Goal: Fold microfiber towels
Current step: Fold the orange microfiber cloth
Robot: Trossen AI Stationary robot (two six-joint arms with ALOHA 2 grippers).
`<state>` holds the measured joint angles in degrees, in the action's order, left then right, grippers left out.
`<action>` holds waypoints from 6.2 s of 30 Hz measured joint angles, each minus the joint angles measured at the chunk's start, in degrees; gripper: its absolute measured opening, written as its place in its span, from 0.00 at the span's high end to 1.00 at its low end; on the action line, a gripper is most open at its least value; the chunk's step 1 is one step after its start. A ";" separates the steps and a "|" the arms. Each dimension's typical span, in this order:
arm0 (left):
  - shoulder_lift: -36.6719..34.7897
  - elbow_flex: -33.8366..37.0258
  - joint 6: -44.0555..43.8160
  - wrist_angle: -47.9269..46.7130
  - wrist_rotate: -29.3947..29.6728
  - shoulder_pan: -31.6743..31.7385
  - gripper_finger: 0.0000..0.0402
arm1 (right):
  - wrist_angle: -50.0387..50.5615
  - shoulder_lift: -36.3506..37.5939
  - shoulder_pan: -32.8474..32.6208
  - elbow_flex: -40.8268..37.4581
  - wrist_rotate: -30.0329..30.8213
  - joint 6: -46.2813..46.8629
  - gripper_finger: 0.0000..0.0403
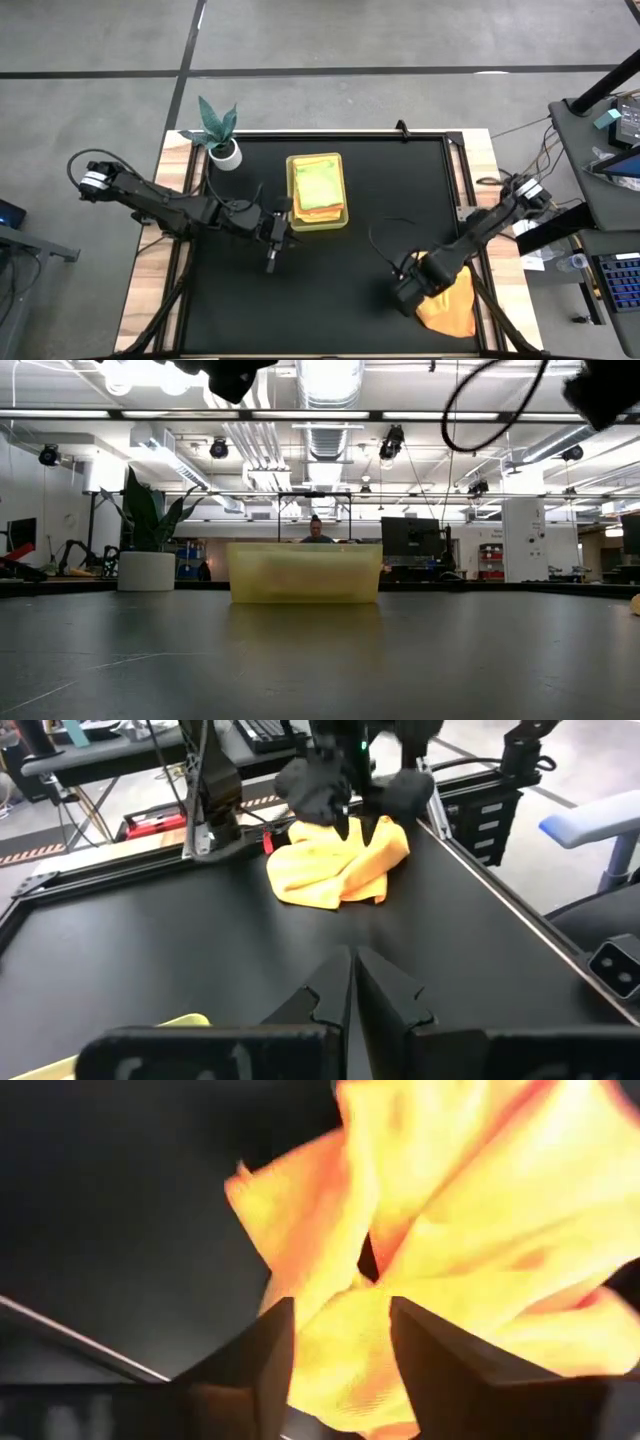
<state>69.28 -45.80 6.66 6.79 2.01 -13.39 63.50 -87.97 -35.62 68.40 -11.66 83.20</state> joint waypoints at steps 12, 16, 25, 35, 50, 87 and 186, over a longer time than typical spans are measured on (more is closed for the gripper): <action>-0.07 0.20 -0.29 0.26 0.17 -2.07 0.99 | -9.00 -6.48 -0.89 -5.43 -6.34 -3.32 0.49; 0.31 0.48 -0.31 0.27 0.28 -2.12 0.99 | -9.21 -6.64 -0.89 -6.58 -6.34 -3.80 0.62; 3.22 3.66 -1.84 4.73 0.34 -3.20 0.99 | -8.90 -5.05 -0.12 -6.20 -1.35 -13.64 0.96; 14.04 12.81 -6.26 36.27 0.32 -3.02 0.99 | -10.58 7.16 6.55 -6.27 15.92 -35.66 0.98; 20.46 11.06 -12.43 40.72 1.60 2.64 0.98 | -59.75 14.07 16.76 -18.18 22.34 -72.81 0.98; 1.95 13.57 -14.11 19.17 -3.56 1.93 0.52 | -102.15 6.49 19.81 -24.72 34.17 -82.33 0.98; -4.70 -3.52 -51.39 -46.66 -26.23 -5.50 1.00 | -76.50 -19.47 23.23 -9.09 26.72 -94.78 0.60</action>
<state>64.58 -49.32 -44.73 -39.88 -24.22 -18.89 -13.00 -107.43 -12.38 59.31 15.06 -11.58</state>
